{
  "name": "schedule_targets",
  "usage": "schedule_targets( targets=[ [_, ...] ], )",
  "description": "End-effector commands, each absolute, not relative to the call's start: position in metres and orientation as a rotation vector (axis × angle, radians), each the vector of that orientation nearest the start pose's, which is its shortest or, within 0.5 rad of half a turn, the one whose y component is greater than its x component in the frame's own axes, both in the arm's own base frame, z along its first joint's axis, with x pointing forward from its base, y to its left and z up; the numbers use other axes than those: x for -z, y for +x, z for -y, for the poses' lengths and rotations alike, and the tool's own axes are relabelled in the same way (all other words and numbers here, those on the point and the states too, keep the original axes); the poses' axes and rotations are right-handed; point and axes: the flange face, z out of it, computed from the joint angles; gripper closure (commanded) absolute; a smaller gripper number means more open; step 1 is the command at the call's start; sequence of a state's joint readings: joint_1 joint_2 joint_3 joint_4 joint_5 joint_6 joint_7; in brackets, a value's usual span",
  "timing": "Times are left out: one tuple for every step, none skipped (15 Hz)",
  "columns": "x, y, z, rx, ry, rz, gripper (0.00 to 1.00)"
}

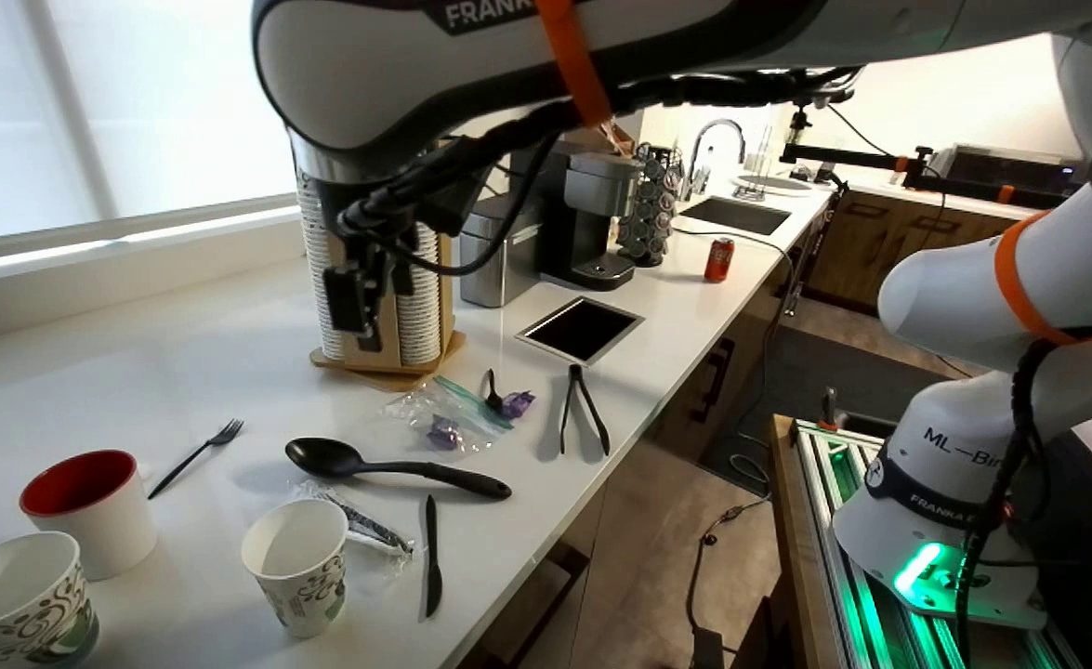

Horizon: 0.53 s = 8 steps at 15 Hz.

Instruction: Place the coffee cup on the right upright.

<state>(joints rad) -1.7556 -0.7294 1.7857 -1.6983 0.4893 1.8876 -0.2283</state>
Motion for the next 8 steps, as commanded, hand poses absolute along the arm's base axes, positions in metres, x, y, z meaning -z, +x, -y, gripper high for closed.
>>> schedule_targets(
  targets=[
    [-0.429,0.598,-0.178,0.044,-3.388,0.268,0.00],
    [-0.427,0.592,-0.169,0.028,-3.390,0.244,0.00],
    [-0.425,0.588,-0.166,0.019,-3.390,0.233,0.00],
    [-0.424,0.586,-0.165,0.013,-3.389,0.226,0.00],
    [-0.423,0.586,-0.166,0.011,-3.390,0.224,0.00],
    [-0.422,0.585,-0.167,0.009,-3.390,0.224,0.00],
    [-0.422,0.584,-0.168,0.008,-3.390,0.225,0.00],
    [-0.422,0.584,-0.168,0.009,-3.391,0.225,0.00]
  ],
)
